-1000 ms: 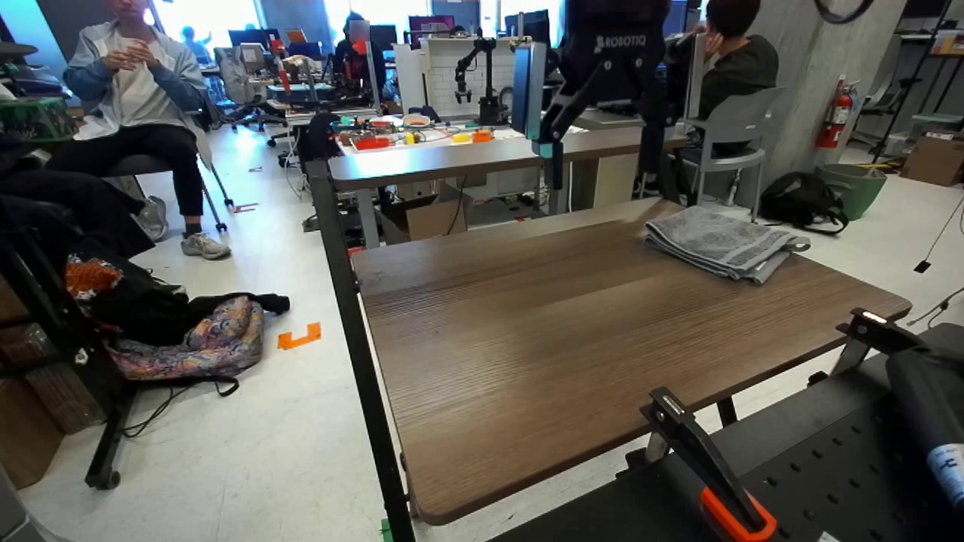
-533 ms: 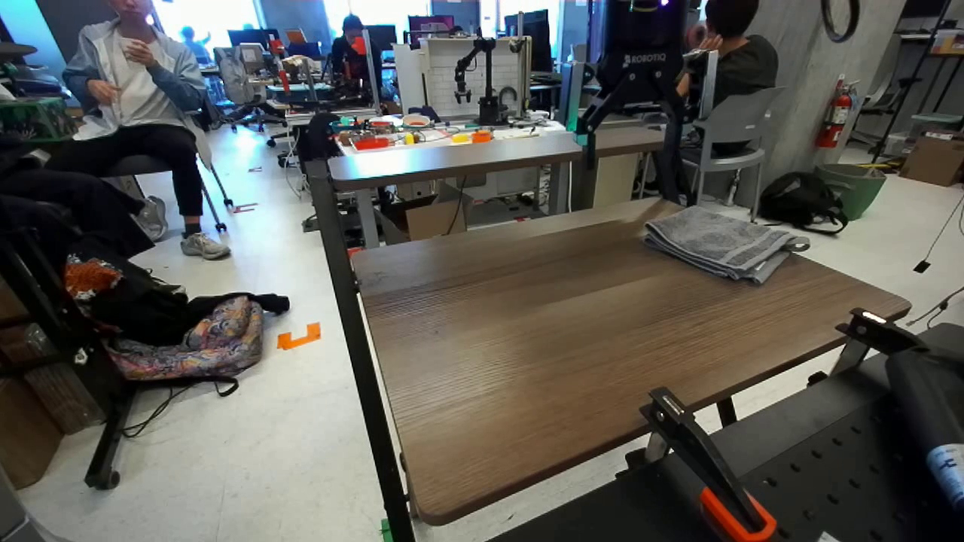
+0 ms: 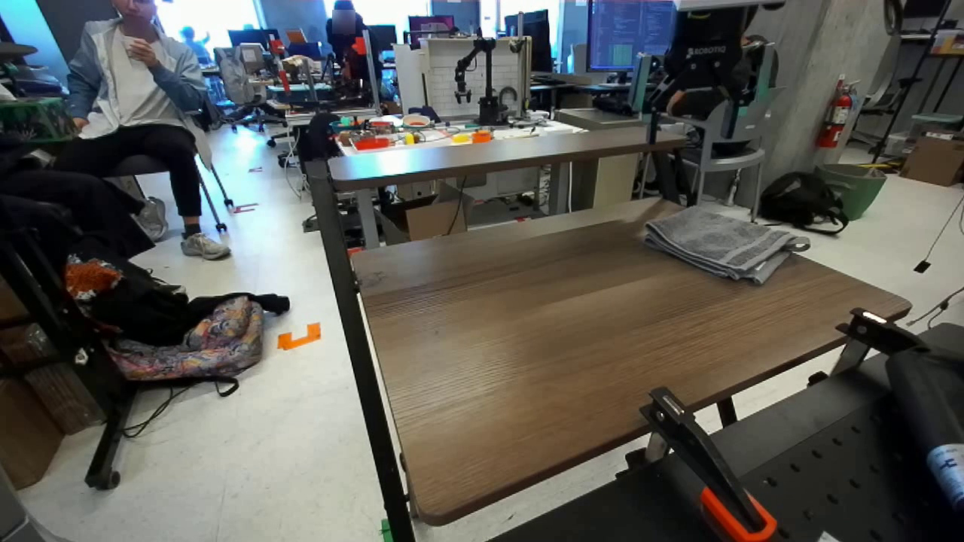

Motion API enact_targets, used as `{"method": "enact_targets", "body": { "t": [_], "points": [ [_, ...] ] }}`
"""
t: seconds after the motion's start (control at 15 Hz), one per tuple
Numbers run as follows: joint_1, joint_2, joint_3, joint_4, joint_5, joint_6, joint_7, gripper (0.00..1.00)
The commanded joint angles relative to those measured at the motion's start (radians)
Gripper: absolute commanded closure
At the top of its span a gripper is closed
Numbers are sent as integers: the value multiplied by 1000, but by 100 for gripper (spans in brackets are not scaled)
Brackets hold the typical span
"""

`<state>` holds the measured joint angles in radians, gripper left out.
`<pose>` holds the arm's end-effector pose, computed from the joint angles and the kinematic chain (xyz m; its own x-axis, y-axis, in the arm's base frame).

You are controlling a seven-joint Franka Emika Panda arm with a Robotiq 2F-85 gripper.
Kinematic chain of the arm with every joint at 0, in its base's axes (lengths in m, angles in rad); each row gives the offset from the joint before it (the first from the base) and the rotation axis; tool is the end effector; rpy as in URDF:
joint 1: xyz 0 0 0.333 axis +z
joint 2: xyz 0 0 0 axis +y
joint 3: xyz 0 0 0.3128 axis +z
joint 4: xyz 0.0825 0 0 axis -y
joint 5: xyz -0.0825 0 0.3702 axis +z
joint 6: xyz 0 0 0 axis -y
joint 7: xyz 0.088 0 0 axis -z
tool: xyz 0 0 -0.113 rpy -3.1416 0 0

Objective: Move the towel slightly to the left

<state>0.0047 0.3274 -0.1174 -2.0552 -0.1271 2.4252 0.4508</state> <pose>0.5826 -0.0652 0.2830 0.8934 -0.4406 0.0875 -0.4478 -0.8890 0.0962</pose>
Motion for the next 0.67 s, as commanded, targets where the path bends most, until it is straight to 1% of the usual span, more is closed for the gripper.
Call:
{"method": "enact_targets", "body": {
  "t": [0.0, 0.27, 0.6],
  "points": [
    [-34, 27, -37, 48, 22, -15, -17, 0],
    [-81, 59, -72, 79, 35, -18, -29, 0],
    [-141, 142, -81, 96, 88, 27, -77, 0]
  ]
}}
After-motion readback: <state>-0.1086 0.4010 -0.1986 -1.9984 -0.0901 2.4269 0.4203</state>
